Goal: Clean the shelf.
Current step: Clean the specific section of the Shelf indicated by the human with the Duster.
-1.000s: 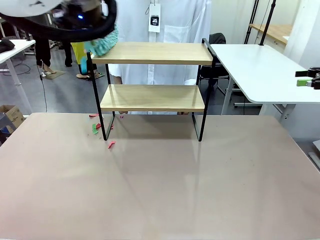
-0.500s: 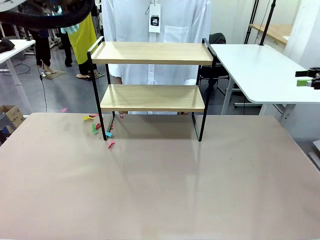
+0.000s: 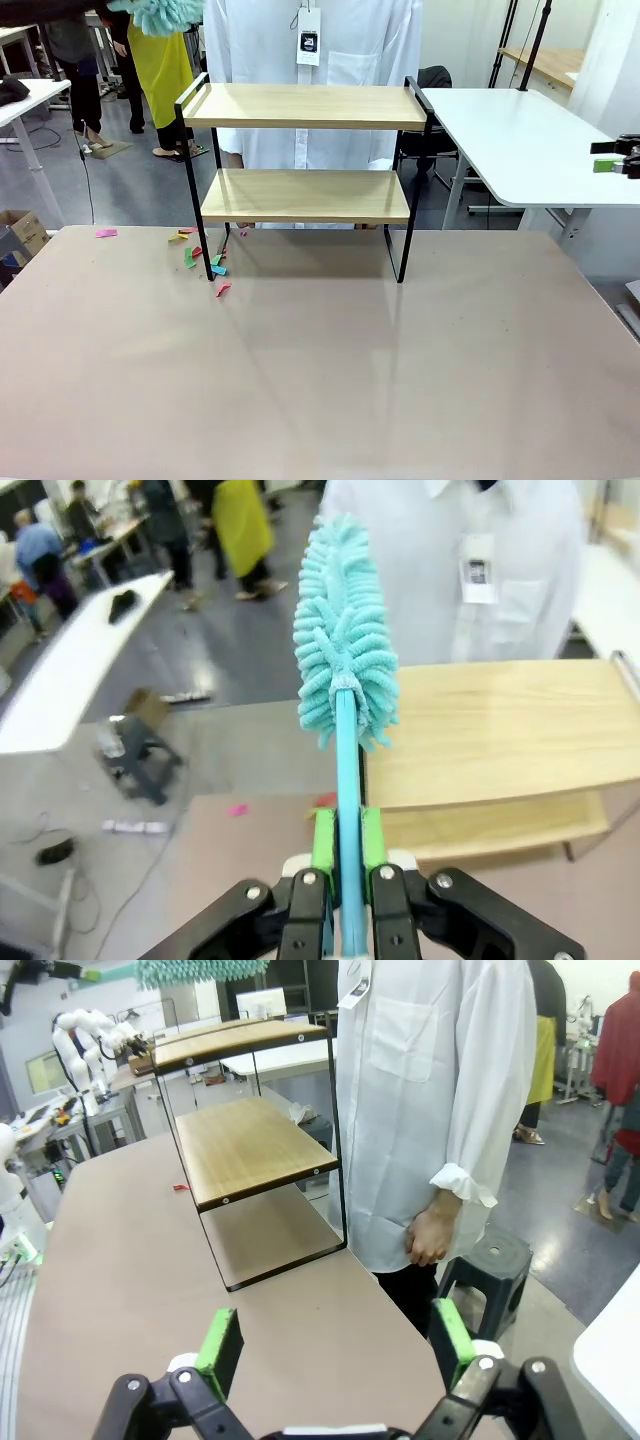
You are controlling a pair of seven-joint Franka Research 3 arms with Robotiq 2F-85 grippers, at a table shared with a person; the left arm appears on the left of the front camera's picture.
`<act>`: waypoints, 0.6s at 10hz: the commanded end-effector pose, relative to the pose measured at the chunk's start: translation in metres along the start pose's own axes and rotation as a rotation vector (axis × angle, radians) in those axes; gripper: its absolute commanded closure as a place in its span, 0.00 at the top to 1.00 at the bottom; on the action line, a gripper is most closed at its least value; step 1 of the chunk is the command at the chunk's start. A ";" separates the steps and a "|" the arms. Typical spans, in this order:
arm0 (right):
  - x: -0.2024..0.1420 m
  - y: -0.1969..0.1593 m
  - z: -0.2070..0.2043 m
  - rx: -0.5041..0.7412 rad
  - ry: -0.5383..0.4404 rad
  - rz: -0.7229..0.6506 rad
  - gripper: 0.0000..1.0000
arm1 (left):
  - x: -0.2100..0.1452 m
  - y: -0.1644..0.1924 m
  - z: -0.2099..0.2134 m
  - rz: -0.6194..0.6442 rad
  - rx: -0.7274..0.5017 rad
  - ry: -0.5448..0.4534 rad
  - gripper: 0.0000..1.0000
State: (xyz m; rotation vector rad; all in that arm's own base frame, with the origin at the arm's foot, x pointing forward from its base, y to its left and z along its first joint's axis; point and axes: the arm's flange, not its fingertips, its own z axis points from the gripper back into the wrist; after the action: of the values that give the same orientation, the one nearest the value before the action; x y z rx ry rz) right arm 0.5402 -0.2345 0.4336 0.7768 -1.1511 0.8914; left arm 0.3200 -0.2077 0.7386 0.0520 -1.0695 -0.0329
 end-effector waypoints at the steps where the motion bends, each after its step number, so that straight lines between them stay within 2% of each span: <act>1: 0.003 0.002 0.000 -0.001 0.000 0.004 1.00 | 0.000 0.052 0.025 -0.011 -0.279 0.093 0.13; 6: 0.003 0.002 0.000 -0.001 0.000 0.004 1.00 | -0.012 0.110 0.040 -0.121 -0.839 0.185 0.13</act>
State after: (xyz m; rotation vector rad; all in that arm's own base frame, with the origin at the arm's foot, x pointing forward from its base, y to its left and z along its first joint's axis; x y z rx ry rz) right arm 0.5402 -0.2345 0.4336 0.7768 -1.1511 0.8913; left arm 0.2778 -0.1124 0.7582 -0.5662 -0.8516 -0.4867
